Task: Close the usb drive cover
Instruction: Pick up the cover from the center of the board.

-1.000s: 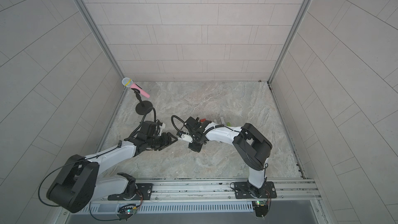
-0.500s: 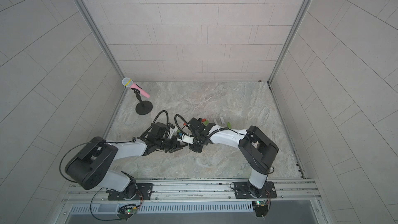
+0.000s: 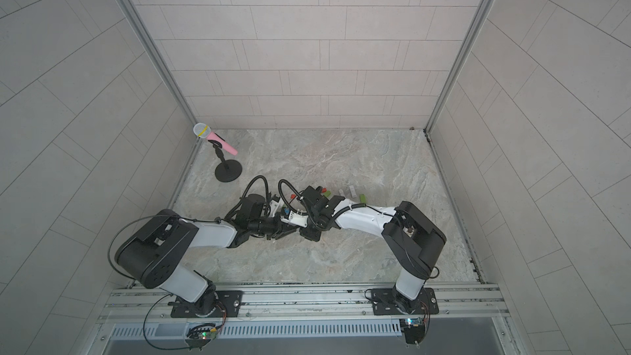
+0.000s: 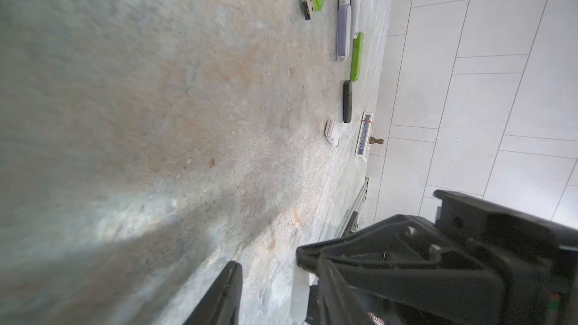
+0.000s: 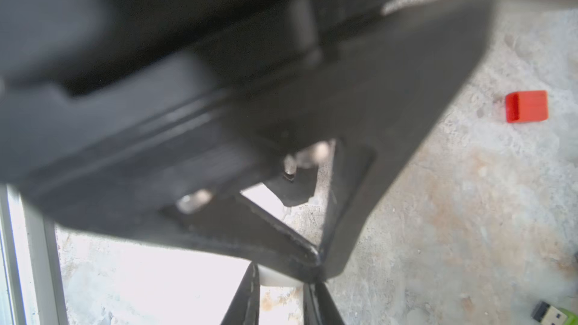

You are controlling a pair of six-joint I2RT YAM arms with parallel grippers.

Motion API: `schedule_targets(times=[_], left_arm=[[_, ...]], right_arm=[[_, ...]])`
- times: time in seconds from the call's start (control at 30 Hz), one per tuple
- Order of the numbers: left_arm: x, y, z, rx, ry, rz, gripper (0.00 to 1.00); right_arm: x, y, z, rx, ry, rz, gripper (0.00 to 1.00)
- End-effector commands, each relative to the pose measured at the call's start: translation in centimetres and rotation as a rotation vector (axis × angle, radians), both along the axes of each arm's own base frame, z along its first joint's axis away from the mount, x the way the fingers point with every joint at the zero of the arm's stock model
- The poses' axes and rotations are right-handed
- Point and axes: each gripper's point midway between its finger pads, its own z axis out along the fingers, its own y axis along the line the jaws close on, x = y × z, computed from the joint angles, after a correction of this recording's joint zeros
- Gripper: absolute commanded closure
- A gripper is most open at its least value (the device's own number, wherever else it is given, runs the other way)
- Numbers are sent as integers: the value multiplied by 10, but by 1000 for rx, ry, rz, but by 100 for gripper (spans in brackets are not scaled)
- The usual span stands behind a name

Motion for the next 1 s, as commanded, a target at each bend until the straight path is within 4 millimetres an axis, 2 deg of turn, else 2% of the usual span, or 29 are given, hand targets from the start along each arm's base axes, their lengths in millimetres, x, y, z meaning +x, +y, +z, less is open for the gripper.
schedule_targets(times=[0.0,0.23,0.8,0.97], left_arm=[[1,-5,5,-44,-8,1,56],[2,-5,7,-54,-6,13,56],[5,-11,35,-132,-54,5,58],[4,-11,31,-128,-41,0,59]], right_arm=[[0,10,19,78,-22,10,76],[6,8,32,127,-42,-28,76],[17,3,36,148,-40,-90,77],[20,4,42,172,-49,-104,77]])
